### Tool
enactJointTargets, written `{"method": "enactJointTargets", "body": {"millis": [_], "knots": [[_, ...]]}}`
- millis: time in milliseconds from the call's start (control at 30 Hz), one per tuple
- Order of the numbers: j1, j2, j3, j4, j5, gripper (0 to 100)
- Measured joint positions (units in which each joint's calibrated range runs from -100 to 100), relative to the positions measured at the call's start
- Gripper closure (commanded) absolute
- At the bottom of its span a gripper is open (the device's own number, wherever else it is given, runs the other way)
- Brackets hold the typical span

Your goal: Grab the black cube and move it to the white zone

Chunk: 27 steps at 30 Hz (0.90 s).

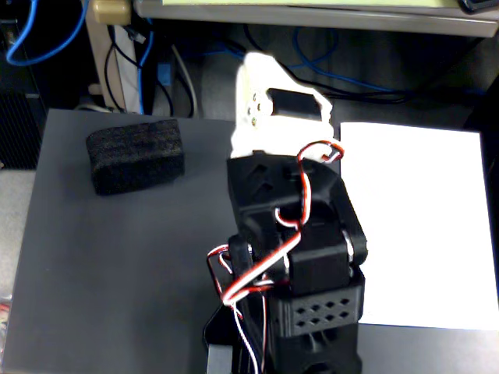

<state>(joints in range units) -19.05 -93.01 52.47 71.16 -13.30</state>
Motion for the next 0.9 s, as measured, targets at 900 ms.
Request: {"method": "enactJointTargets", "body": {"millis": [900], "knots": [[-22.6, 77.99, -31.54, -0.26, -6.82, 99]]}}
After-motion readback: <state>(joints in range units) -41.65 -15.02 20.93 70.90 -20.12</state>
